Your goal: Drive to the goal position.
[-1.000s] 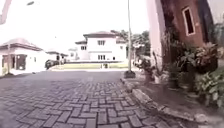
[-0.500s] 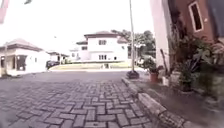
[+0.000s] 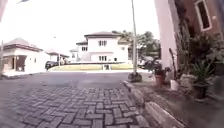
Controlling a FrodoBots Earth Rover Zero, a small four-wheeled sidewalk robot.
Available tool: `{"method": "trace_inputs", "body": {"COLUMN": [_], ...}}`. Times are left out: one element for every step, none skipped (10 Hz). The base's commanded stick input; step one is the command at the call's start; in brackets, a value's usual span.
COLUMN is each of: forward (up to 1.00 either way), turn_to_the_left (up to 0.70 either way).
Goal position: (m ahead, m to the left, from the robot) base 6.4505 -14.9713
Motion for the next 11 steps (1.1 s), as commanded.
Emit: {"method": "trace_inputs", "body": {"forward": [0.70, 0.70, 0.70, 0.70, 0.70, 0.70, 0.70, 0.70, 0.70, 0.70, 0.70], "turn_to_the_left": [0.00, 0.00, 0.00, 0.00, 0.00, 0.00, 0.00, 0.00, 0.00, 0.00, 0.00]}}
